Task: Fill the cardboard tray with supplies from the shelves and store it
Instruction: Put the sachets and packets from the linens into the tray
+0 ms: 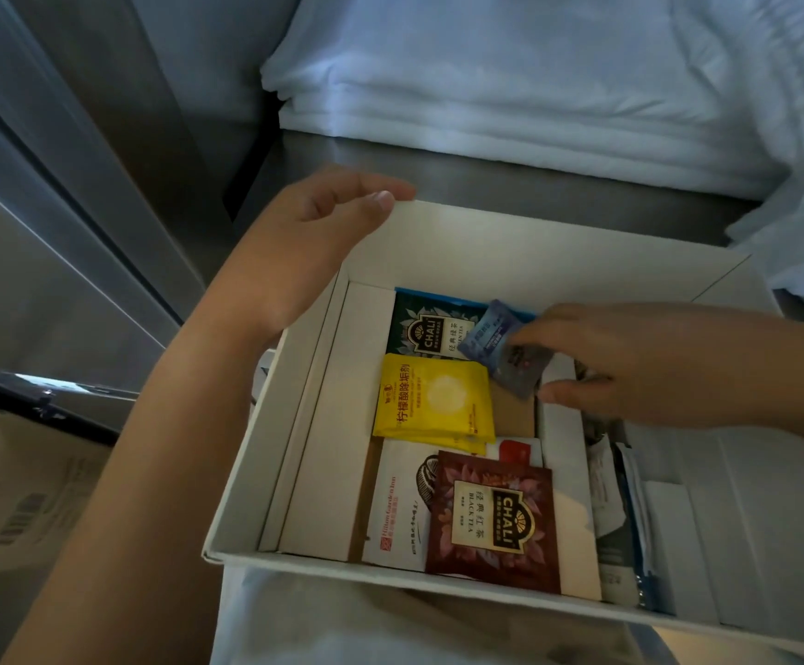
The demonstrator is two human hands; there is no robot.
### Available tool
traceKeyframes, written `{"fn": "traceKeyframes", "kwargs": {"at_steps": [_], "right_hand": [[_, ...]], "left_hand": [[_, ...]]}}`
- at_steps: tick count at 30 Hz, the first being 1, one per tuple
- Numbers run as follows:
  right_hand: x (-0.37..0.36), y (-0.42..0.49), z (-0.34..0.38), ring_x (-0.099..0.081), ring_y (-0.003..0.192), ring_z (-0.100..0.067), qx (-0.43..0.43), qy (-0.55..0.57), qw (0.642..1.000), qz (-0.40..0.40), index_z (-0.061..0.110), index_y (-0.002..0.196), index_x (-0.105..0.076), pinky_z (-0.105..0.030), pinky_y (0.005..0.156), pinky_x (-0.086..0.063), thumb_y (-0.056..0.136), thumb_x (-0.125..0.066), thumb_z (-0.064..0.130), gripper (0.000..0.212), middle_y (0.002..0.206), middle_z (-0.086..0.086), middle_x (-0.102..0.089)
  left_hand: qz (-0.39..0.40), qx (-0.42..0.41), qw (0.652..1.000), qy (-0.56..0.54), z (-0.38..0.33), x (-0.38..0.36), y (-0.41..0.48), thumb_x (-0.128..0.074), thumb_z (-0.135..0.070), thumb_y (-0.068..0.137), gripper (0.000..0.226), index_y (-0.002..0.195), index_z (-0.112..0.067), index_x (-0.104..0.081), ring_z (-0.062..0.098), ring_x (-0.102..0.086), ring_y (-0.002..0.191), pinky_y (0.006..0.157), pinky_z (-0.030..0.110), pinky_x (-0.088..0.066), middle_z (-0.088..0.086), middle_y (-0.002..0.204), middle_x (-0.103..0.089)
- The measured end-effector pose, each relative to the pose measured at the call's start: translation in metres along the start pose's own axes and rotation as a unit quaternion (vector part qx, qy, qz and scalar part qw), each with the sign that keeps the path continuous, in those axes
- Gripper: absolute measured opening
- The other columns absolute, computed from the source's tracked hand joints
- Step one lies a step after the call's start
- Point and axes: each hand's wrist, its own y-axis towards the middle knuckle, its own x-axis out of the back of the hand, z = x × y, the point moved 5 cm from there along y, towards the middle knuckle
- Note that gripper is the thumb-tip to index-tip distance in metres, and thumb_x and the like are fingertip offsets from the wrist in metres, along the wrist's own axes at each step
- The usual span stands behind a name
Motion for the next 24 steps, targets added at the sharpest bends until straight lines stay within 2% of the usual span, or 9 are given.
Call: {"fn": "traceKeyframes", "kwargs": {"at_steps": [3, 5, 8, 13, 16, 19, 21, 24], "right_hand": [[-0.008, 0.009, -0.004, -0.046, 0.102, -0.001, 0.006, -0.013, 0.999, 0.03, 0.037, 0.148, -0.016, -0.018, 0.089, -0.044, 0.092, -0.039, 0.054, 0.063, 0.141, 0.009, -0.035], [-0.011, 0.013, -0.004, -0.038, 0.12, -0.003, 0.024, -0.031, 0.999, 0.034, 0.037, 0.149, -0.008, -0.012, 0.098, -0.031, 0.093, -0.039, 0.053, 0.066, 0.148, 0.01, -0.026], [-0.016, 0.017, -0.006, -0.028, 0.132, -0.004, 0.032, -0.037, 0.998, 0.048, 0.037, 0.15, -0.003, -0.007, 0.096, -0.017, 0.093, -0.038, 0.054, 0.068, 0.153, 0.011, -0.016], [-0.017, 0.02, -0.009, -0.03, 0.131, -0.005, 0.03, -0.016, 0.998, 0.051, 0.036, 0.149, -0.008, -0.009, 0.1, -0.022, 0.094, -0.043, 0.049, 0.066, 0.154, 0.01, -0.017], [-0.016, 0.019, -0.01, -0.032, 0.128, -0.004, 0.027, 0.0, 0.999, 0.046, 0.035, 0.148, -0.013, -0.008, 0.097, -0.022, 0.095, -0.044, 0.047, 0.063, 0.152, 0.01, -0.021], [-0.014, 0.017, -0.008, -0.028, 0.13, -0.002, 0.034, -0.006, 0.999, 0.034, 0.036, 0.149, -0.011, -0.005, 0.095, -0.018, 0.095, -0.043, 0.048, 0.064, 0.155, 0.013, -0.014], [-0.007, 0.014, -0.004, -0.024, 0.132, 0.001, 0.047, -0.012, 0.999, 0.003, 0.036, 0.148, -0.014, -0.006, 0.099, -0.016, 0.093, -0.04, 0.05, 0.062, 0.155, 0.015, -0.013], [0.022, 0.009, 0.006, -0.025, 0.125, 0.011, 0.077, 0.0, 0.992, -0.096, 0.039, 0.141, -0.034, -0.001, 0.098, -0.019, 0.087, -0.034, 0.053, 0.056, 0.149, 0.019, -0.028]], "left_hand": [[0.005, -0.001, 1.0, 0.0, 0.0, 0.0, 0.0, -0.053, -0.031, 0.095, 0.018, 0.098, -0.039, -0.069, 0.008, -0.061, 0.093, 0.081, 0.03, -0.045, 0.0, 0.111, -0.064], [0.003, -0.002, 1.0, 0.001, 0.0, 0.0, -0.001, -0.053, -0.032, 0.094, 0.018, 0.097, -0.041, -0.069, 0.006, -0.062, 0.093, 0.08, 0.028, -0.045, -0.002, 0.109, -0.064], [0.003, -0.003, 1.0, 0.007, 0.0, 0.0, -0.001, -0.052, -0.029, 0.096, 0.021, 0.096, -0.042, -0.068, 0.0, -0.062, 0.089, 0.074, 0.021, -0.044, -0.009, 0.106, -0.064], [0.003, -0.006, 1.0, 0.008, -0.001, 0.0, 0.0, -0.051, -0.028, 0.097, 0.021, 0.099, -0.04, -0.068, -0.003, -0.06, 0.091, 0.075, 0.018, -0.042, -0.015, 0.103, -0.063], [0.003, -0.006, 1.0, 0.004, -0.001, 0.0, 0.0, -0.051, -0.029, 0.096, 0.02, 0.099, -0.04, -0.068, -0.004, -0.06, 0.089, 0.074, 0.017, -0.042, -0.015, 0.103, -0.063], [0.001, -0.007, 1.0, 0.004, -0.001, 0.0, -0.001, -0.052, -0.029, 0.096, 0.021, 0.098, -0.042, -0.068, -0.001, -0.061, 0.092, 0.076, 0.021, -0.042, -0.012, 0.106, -0.063], [0.001, -0.007, 1.0, 0.003, -0.001, 0.0, -0.001, -0.052, -0.03, 0.096, 0.021, 0.098, -0.042, -0.068, 0.001, -0.061, 0.092, 0.078, 0.022, -0.042, -0.011, 0.106, -0.063], [0.003, -0.008, 1.0, 0.004, 0.0, 0.0, -0.001, -0.052, -0.03, 0.096, 0.021, 0.099, -0.043, -0.068, 0.0, -0.06, 0.092, 0.079, 0.024, -0.043, -0.013, 0.104, -0.063]]}}
